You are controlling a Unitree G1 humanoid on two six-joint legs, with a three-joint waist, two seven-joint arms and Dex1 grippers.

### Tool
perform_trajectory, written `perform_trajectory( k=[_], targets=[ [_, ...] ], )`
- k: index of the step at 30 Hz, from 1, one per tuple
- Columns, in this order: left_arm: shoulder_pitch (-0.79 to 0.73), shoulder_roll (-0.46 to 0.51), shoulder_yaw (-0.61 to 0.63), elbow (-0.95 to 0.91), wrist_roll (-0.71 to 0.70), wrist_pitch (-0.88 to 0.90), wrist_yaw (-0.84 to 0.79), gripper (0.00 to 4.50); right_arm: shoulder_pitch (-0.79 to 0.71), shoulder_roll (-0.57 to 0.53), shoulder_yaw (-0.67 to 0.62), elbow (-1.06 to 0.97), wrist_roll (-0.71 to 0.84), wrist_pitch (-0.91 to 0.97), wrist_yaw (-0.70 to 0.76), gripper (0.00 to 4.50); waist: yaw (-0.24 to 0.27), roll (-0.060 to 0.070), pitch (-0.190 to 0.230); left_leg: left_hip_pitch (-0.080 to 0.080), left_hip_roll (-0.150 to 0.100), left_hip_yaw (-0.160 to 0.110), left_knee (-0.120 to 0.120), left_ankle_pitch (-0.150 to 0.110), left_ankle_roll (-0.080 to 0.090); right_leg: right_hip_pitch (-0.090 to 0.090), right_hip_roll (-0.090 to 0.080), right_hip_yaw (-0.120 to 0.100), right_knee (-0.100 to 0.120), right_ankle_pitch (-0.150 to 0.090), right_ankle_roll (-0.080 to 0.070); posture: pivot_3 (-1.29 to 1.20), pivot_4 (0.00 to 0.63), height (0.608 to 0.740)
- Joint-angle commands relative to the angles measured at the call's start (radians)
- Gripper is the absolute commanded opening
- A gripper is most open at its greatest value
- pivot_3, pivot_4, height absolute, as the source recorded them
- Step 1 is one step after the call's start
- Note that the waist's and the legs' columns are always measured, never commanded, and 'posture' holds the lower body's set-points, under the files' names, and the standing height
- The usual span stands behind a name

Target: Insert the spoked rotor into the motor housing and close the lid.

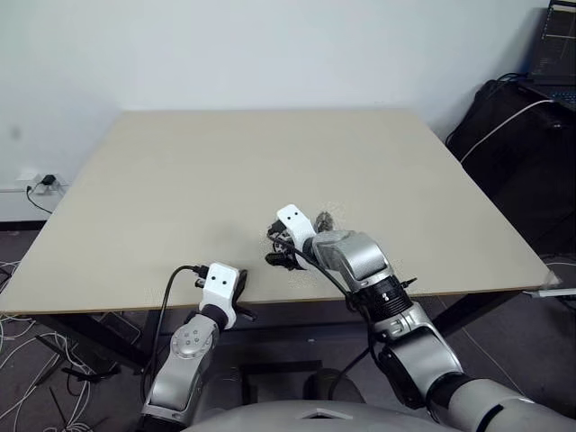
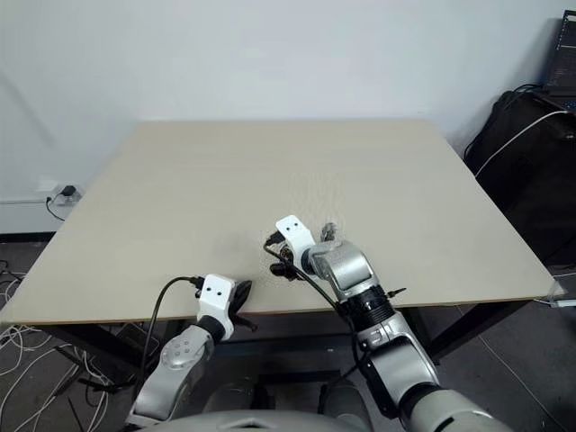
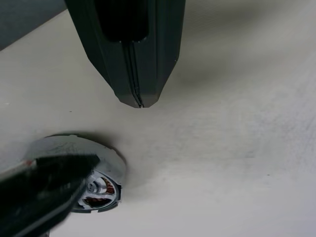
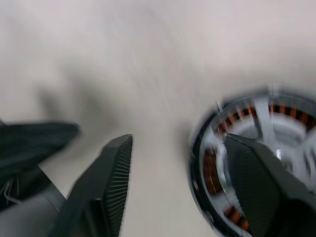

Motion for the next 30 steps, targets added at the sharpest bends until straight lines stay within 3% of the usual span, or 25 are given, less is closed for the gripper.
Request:
perform_trajectory(
  k=[1, 2, 5, 8, 12, 18, 25, 30],
  targets=[
    [-0.01, -0.006, 0.001, -0.028, -0.006, -0.019, -0.003, 0.0, -0.004, 0.027, -0.067, -0.143, 0.049, -0.149, -0.017, 3.0, 0.0, 0.0, 0.0, 0.0, 0.0, 0.0, 0.0, 0.0, 0.0, 0.0, 0.0, 0.0, 0.0, 0.0, 0.0, 0.0, 0.0, 0.74],
    [-0.011, -0.005, -0.001, -0.028, -0.005, -0.019, -0.005, 0.0, -0.001, 0.03, -0.084, -0.161, 0.04, -0.207, -0.046, 3.0, 0.0, 0.0, 0.0, -0.001, 0.0, 0.0, 0.0, 0.0, 0.0, 0.0, 0.0, 0.0, 0.0, 0.0, 0.0, 0.0, 0.0, 0.74],
    [-0.009, -0.002, -0.001, -0.03, -0.006, -0.017, -0.009, 0.0, -0.002, 0.043, -0.168, -0.179, 0.011, -0.327, -0.171, 2.37, 0.005, 0.0, 0.0, -0.001, 0.0, 0.0, 0.0, 0.0, 0.0, 0.0, 0.0, -0.001, -0.001, 0.0, 0.0, 0.0, 0.0, 0.74],
    [-0.009, -0.001, -0.003, -0.03, -0.005, -0.015, -0.012, 0.0, 0.001, 0.021, -0.238, -0.177, -0.026, -0.409, -0.279, 1.4, 0.01, 0.0, 0.0, 0.0, 0.0, 0.0, 0.0, 0.0, 0.0, 0.0, -0.001, -0.001, -0.001, 0.0, 0.001, 0.0, 0.0, 0.74],
    [-0.01, 0.001, -0.004, -0.031, -0.004, -0.013, -0.018, 0.0, 0.05, -0.103, -0.261, -0.142, -0.164, -0.527, -0.42, 0.07, 0.017, 0.0, 0.0, -0.001, -0.001, 0.001, 0.0, 0.0, 0.0, 0.0, -0.006, -0.001, -0.001, 0.0, 0.001, 0.0, 0.0, 0.74],
    [-0.012, 0.007, -0.007, -0.032, -0.002, -0.011, -0.03, 0.0, 0.21, -0.23, -0.243, -0.192, -0.29, -0.458, -0.483, 0.03, 0.01, 0.0, 0.0, 0.0, 0.0, 0.001, -0.003, 0.0, 0.0, 0.0, -0.005, 0.001, -0.002, -0.001, -0.002, 0.0, 0.0, 0.74],
    [-0.016, 0.017, -0.007, -0.033, -0.003, 0.0, -0.043, 0.0, 0.336, -0.269, -0.143, -0.41, -0.202, -0.139, -0.268, 0.03, 0.0, 0.001, 0.001, 0.004, 0.0, 0.001, -0.002, 0.0, 0.0, 0.003, 0.002, 0.001, 0.0, -0.003, 0.0, 0.0, 0.0, 0.74],
    [-0.025, 0.019, -0.01, -0.027, -0.003, 0.002, -0.049, 0.0, 0.312, -0.253, -0.141, -0.436, -0.145, -0.128, -0.218, 0.03, 0.006, -0.001, 0.002, 0.005, 0.0, 0.0, -0.001, 0.0, 0.0, 0.005, -0.006, -0.004, -0.001, -0.002, 0.003, 0.0, 0.0, 0.74]
  ],
)
